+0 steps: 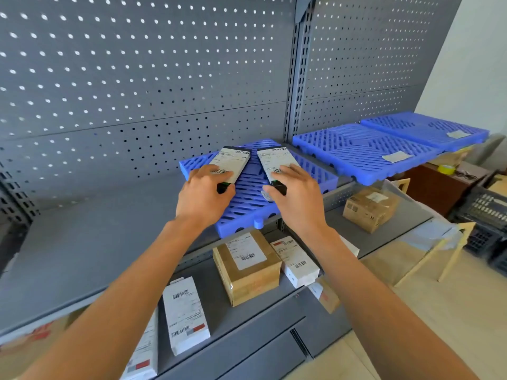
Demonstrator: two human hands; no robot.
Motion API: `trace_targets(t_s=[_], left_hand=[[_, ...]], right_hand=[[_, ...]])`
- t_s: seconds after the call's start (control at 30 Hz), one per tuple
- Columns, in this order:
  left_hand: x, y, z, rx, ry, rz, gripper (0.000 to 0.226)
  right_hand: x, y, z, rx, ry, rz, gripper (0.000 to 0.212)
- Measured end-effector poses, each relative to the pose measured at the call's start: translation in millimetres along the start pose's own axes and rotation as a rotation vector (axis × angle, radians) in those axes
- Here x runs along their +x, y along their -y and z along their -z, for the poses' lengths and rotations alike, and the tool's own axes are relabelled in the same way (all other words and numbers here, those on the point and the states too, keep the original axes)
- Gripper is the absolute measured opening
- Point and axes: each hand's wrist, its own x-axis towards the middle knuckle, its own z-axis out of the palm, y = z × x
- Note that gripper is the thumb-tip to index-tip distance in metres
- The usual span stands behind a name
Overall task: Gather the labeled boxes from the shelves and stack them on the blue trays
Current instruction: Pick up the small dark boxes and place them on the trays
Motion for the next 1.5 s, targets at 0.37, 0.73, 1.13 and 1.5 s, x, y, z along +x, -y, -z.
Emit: trace_targets(t_s=[0.37,0.73,1.13,1.5], left_hand=[[-1,-8,2,0.078,-0.019,0.011,0.044],[-25,-2,36,0.132,-0.046,0.027,0.045],[-102,56,145,0.367,-0.083,0.152,0.046],[-238,135,277,0.417,-0.163,0.327,0.052]], right_hand=[[7,-2,0,-0.055,0.042,0.055,0.036],[18,40,-7,0.018,0.034,0.170,0.023],[-6,170,-35,0.116,0.236,0.292,0.041],[-77,342,-49,0.138,0.378,0.488,0.046]])
